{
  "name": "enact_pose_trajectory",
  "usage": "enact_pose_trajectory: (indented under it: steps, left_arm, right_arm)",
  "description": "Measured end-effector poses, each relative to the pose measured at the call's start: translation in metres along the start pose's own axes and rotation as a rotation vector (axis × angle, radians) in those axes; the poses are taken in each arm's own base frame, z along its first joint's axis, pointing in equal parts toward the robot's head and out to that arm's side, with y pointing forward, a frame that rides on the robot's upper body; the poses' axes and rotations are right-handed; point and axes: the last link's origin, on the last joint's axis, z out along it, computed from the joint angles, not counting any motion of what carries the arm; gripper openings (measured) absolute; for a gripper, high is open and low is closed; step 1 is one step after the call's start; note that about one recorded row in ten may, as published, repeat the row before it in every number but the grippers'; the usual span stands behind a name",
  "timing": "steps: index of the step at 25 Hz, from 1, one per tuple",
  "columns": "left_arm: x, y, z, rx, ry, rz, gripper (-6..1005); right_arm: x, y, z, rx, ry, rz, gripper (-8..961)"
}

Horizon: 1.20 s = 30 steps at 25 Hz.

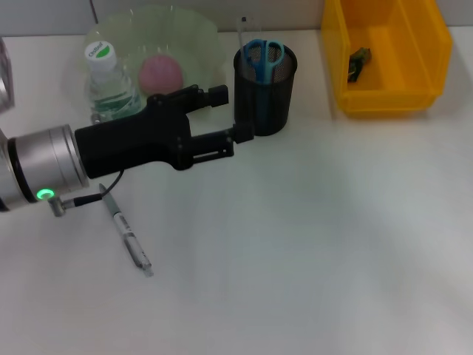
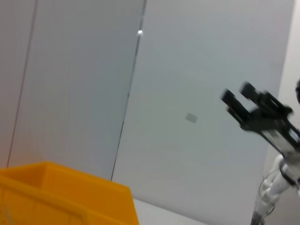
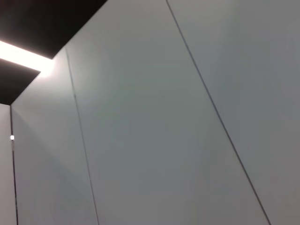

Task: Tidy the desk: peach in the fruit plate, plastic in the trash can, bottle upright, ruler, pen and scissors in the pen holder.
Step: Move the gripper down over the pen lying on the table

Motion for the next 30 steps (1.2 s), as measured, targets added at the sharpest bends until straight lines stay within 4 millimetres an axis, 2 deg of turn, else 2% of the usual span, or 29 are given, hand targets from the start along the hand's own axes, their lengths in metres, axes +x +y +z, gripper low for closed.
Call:
enact_pose_trajectory:
  steps: [1, 4, 5, 10, 11, 12, 18, 22, 27, 30]
  left_arm:
    - [0.008, -0.005, -0.003, 0.0, -0.016, -0.07, 733]
    - [0.013, -0.008, -0.006, 0.002, -0.031, -0.115, 730]
    - [0.023, -0.013, -0.01, 0.01, -0.068, -0.193, 729]
    - [0.042, -0.023, -0.02, 0.083, -0.223, -0.377, 724]
    - [0.049, -0.021, -0.021, 0.122, -0.311, -0.418, 723]
    - [0.049, -0.021, -0.021, 0.122, -0.311, -0.418, 721]
    - [0.06, -0.004, -0.014, 0.245, -0.591, -0.503, 715]
    - [0.063, 0.006, -0.008, 0.294, -0.735, -0.622, 710]
    - [0.066, 0.014, -0.004, 0.283, -0.818, -0.718, 705]
    - [0.063, 0.008, -0.008, 0.305, -0.84, -0.75, 702]
  right_arm:
    - [0.003, 0.001, -0.004, 0.012, 0.005, 0.012, 511]
    - [0.006, 0.002, -0.007, 0.019, 0.011, 0.028, 511]
    - [0.008, 0.002, -0.008, 0.02, 0.016, 0.036, 511]
    - [0.018, 0.006, -0.006, -0.001, 0.061, 0.057, 511]
    - [0.02, 0.006, -0.005, -0.003, 0.072, 0.055, 511]
    - [0.02, 0.006, -0.005, -0.003, 0.072, 0.055, 511]
    - [0.023, 0.006, 0.0, -0.02, 0.088, 0.001, 510]
    - [0.025, 0.003, 0.005, -0.034, 0.104, 0.008, 510]
    - [0.025, -0.001, 0.015, -0.039, 0.113, -0.002, 510]
    - [0.027, -0.001, 0.021, -0.055, 0.119, -0.03, 510]
